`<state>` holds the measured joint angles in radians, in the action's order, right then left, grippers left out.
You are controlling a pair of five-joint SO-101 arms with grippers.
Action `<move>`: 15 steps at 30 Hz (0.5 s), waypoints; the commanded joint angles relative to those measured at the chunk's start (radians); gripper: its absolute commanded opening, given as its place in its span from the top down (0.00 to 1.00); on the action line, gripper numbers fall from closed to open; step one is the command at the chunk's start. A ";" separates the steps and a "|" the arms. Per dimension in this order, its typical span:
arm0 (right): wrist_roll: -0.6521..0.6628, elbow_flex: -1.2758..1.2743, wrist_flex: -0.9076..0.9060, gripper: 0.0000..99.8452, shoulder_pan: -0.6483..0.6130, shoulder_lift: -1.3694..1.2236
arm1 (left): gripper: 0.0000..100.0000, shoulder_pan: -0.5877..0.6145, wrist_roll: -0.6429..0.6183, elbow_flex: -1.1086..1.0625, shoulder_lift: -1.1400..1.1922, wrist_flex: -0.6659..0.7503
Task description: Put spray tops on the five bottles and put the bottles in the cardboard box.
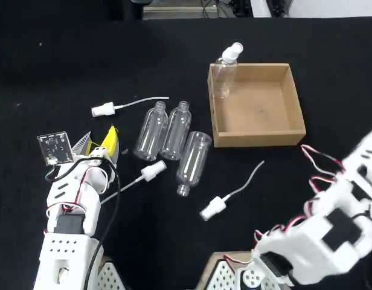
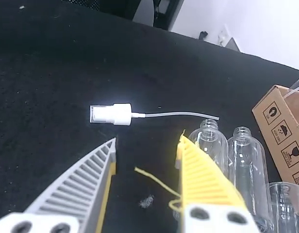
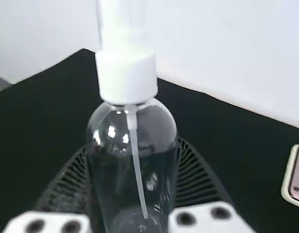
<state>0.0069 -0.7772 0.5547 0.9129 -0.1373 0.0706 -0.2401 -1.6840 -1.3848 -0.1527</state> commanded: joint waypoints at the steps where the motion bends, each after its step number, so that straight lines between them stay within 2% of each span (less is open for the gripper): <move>1: 0.009 -0.007 0.209 0.99 0.049 -0.096 | 0.80 -0.012 -0.005 -0.022 -0.011 0.023; 9: 0.011 -0.065 0.391 0.99 0.046 -0.222 | 0.80 -0.012 -0.003 -0.022 -0.011 0.023; 15: 0.012 -0.079 0.420 0.98 0.044 -0.257 | 0.80 -0.012 -0.003 -0.022 -0.011 0.023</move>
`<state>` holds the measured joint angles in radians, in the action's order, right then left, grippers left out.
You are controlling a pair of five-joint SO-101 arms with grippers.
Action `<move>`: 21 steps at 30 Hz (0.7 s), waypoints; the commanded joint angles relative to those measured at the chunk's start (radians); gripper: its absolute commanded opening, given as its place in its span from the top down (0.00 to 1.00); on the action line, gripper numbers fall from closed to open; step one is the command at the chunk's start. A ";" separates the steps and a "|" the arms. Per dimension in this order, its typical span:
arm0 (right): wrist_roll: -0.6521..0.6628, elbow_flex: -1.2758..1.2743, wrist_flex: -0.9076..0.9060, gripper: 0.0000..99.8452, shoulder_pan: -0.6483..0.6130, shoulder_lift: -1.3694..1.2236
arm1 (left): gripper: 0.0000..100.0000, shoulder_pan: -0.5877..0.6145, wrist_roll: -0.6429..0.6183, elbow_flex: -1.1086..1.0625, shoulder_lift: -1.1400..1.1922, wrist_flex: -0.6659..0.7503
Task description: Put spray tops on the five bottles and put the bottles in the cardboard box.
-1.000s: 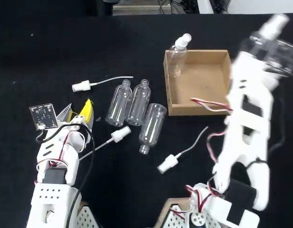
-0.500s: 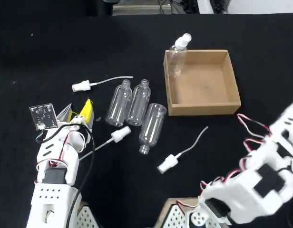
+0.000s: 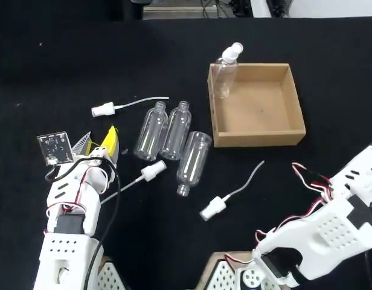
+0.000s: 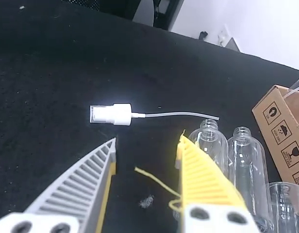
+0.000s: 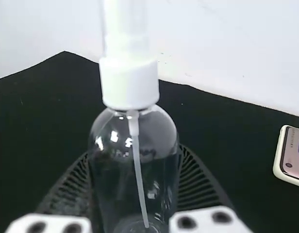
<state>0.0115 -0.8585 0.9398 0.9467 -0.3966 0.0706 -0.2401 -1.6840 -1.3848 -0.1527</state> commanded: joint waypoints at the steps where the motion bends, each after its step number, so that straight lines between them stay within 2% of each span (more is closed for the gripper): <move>1: 0.008 0.002 0.034 0.98 0.011 -0.004 | 0.80 -0.012 -0.003 -0.022 -0.011 0.023; 15: 0.008 -0.004 0.032 0.98 0.009 -0.058 | 0.80 -0.012 -0.002 -0.022 -0.011 0.023; 21: 0.008 -0.061 0.038 0.83 -0.035 -0.035 | 0.80 -0.013 -0.003 -0.022 -0.011 0.023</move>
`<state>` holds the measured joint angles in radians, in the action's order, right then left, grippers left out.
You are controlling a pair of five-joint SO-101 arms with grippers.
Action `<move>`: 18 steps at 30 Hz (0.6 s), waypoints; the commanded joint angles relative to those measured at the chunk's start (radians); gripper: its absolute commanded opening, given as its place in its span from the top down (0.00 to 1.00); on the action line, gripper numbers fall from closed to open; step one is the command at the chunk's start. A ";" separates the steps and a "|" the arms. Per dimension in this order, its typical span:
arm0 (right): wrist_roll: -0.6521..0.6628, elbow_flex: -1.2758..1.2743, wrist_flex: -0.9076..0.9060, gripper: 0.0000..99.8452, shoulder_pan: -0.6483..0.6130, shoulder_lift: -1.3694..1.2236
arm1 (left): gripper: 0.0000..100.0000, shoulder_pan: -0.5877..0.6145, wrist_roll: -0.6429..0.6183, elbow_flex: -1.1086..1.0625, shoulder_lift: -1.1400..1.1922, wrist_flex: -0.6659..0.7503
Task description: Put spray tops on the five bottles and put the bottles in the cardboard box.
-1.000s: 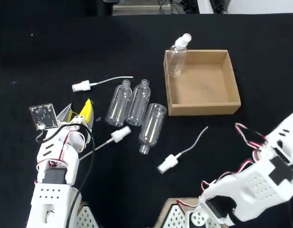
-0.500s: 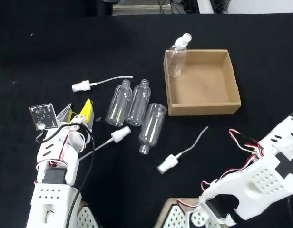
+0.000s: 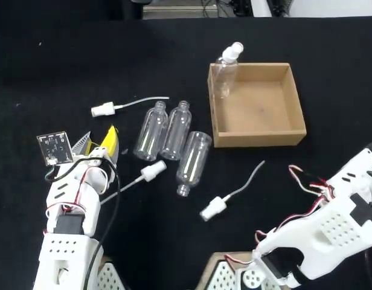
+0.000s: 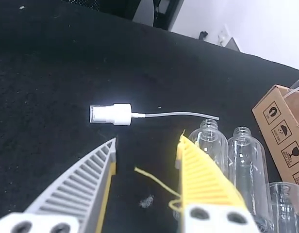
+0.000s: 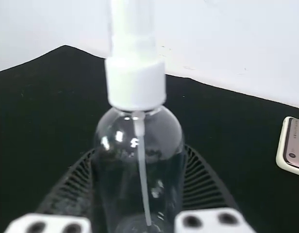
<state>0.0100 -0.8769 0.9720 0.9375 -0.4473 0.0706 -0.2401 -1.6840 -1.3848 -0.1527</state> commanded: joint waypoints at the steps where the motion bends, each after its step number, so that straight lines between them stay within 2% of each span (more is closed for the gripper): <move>1: 0.009 -0.048 0.006 0.82 -0.034 0.024 | 0.80 -0.013 -0.003 -0.022 -0.011 0.023; 14: 0.009 -0.094 -0.003 0.81 -0.040 0.188 | 0.80 -0.013 -0.002 -0.021 -0.011 0.023; 18: 0.009 -0.088 -0.063 0.72 -0.041 0.217 | 0.80 -0.013 -0.002 -0.021 -0.011 0.023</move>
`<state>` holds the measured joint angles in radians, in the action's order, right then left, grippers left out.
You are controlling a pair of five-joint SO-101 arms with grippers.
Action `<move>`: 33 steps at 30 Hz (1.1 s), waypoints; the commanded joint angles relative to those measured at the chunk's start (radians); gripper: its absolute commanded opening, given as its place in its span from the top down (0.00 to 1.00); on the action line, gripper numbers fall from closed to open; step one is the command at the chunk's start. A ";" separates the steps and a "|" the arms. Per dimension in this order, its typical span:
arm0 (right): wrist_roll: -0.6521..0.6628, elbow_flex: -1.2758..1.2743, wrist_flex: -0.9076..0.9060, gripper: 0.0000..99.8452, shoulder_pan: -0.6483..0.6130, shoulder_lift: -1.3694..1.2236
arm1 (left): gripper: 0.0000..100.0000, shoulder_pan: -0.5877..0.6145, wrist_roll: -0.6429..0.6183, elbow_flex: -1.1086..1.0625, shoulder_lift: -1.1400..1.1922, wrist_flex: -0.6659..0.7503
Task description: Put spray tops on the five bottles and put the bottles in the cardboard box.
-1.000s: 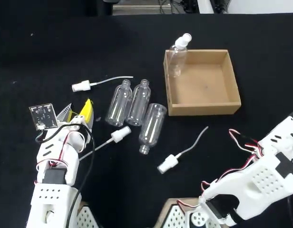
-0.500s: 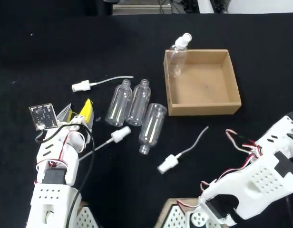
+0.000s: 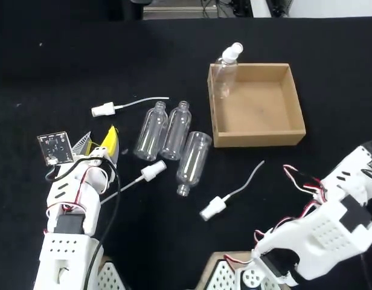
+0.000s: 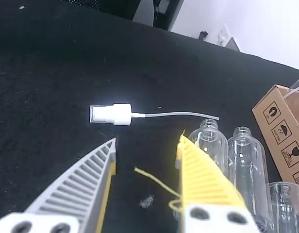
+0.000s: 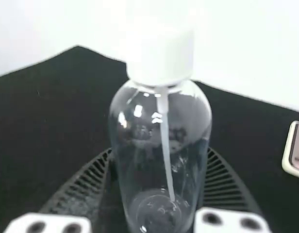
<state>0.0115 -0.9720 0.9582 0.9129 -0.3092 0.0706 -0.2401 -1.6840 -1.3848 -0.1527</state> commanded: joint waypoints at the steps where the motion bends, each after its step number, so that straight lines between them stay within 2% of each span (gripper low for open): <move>1: 0.008 0.010 -0.083 0.69 -0.018 0.085 | 0.80 -0.013 -0.002 -0.021 -0.011 0.023; 3: 0.008 0.010 -0.138 0.65 -0.018 0.097 | 0.80 -0.013 -0.002 -0.021 -0.011 0.023; 5: 0.008 0.010 -0.169 0.65 -0.018 0.101 | 0.80 -0.013 -0.002 -0.021 -0.011 0.023; 22: 0.008 0.012 -0.155 0.66 -0.017 0.174 | 0.80 -0.013 -0.002 -0.021 -0.011 0.023; 28: 0.008 0.008 -0.336 0.66 -0.020 0.341 | 0.80 -0.013 -0.002 -0.021 -0.011 0.023; 33: 0.023 0.062 -0.453 0.66 -0.034 0.351 | 0.80 -0.013 -0.002 -0.021 -0.011 0.023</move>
<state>0.0115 -0.9751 0.5470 0.9022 -0.0161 0.0706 -0.2401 -1.6840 -1.3848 -0.1527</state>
